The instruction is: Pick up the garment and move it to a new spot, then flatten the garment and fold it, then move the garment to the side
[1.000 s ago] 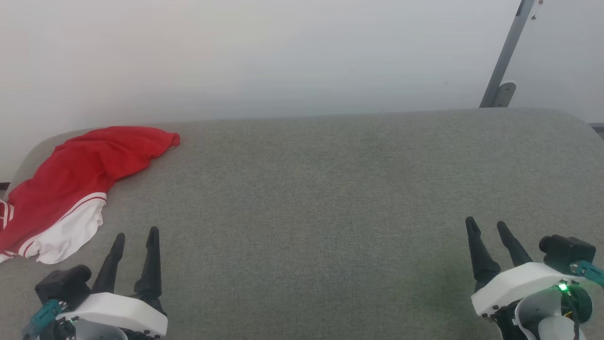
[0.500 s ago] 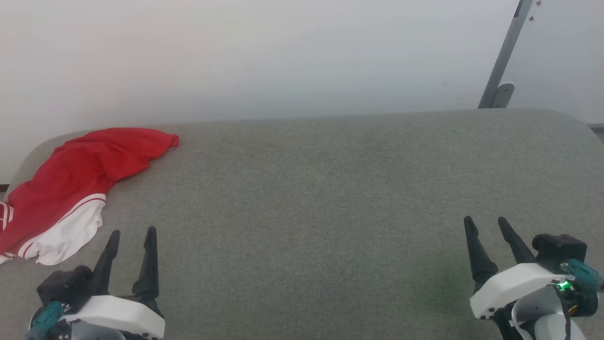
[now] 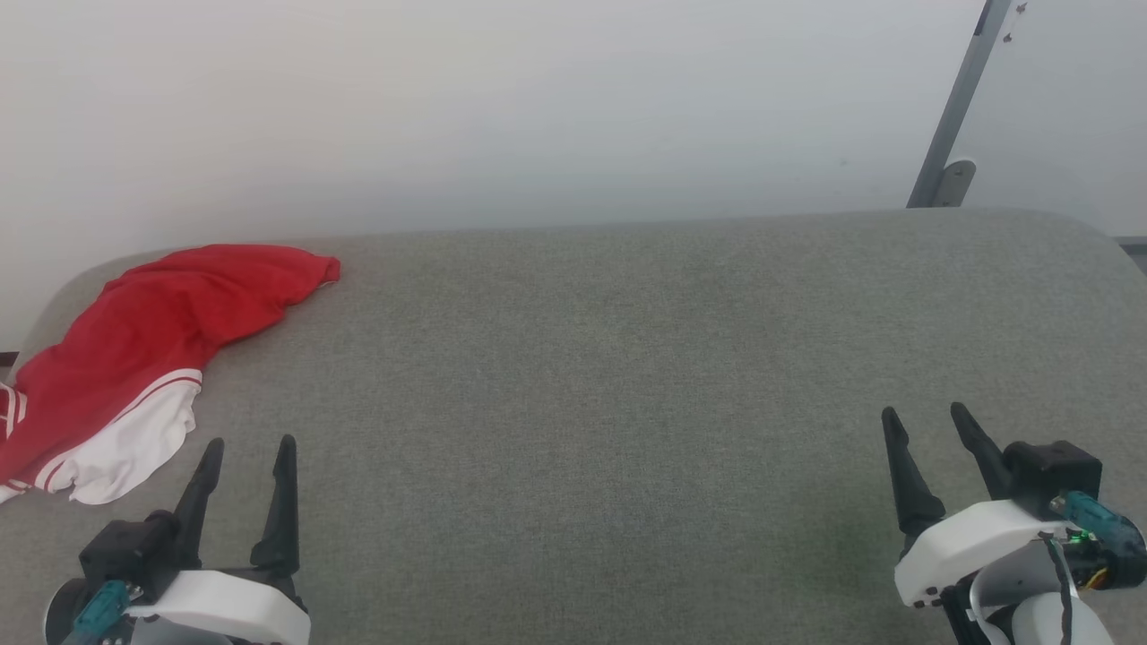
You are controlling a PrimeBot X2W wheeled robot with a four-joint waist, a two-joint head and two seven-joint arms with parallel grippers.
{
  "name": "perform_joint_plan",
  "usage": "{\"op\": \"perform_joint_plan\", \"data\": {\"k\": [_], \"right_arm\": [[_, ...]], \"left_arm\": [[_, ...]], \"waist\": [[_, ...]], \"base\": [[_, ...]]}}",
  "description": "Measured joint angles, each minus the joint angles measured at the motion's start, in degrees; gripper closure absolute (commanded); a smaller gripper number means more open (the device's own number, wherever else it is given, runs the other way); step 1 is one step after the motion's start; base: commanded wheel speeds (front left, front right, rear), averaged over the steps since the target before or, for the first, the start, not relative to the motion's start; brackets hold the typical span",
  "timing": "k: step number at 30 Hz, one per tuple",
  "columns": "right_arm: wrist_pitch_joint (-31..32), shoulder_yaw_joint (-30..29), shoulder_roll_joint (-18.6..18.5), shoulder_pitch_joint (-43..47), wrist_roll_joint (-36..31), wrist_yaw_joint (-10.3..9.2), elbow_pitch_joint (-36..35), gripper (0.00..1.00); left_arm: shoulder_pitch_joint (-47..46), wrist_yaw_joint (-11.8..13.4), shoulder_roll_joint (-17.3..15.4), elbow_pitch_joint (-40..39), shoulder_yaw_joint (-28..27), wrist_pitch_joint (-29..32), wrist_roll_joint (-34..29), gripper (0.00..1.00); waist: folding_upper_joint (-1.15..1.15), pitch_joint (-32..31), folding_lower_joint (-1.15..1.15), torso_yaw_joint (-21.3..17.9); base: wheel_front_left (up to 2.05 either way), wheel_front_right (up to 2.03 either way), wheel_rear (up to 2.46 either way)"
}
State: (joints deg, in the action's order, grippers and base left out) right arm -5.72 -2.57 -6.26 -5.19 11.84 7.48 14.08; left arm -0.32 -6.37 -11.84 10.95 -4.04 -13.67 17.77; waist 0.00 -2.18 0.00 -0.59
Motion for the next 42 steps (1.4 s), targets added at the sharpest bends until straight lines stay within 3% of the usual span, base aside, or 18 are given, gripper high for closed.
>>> {"op": "perform_joint_plan", "data": {"k": [14,29,42], "right_arm": [[-1.3,0.3,-0.1,0.0,-5.5,0.0,-0.8,0.0],[-1.9,0.8,-0.2,0.0,-5.4,0.0,-0.7,0.0],[-2.4,4.3,-0.7,-0.1,-4.9,0.01,-0.5,0.0]], "left_arm": [[0.2,-0.5,-0.2,-0.4,-0.6,-1.3,-3.9,0.0],[0.2,-0.7,-0.1,0.0,-1.0,-1.3,-2.9,0.0],[0.0,0.0,0.5,1.6,-4.1,-1.3,-0.3,0.0]], "waist": [[0.0,-0.2,0.0,0.1],[0.0,-0.4,0.0,0.3],[0.0,-1.2,0.0,5.1]], "base": [[0.0,0.0,0.0],[0.0,0.0,0.0],[0.0,0.0,0.0]]}}
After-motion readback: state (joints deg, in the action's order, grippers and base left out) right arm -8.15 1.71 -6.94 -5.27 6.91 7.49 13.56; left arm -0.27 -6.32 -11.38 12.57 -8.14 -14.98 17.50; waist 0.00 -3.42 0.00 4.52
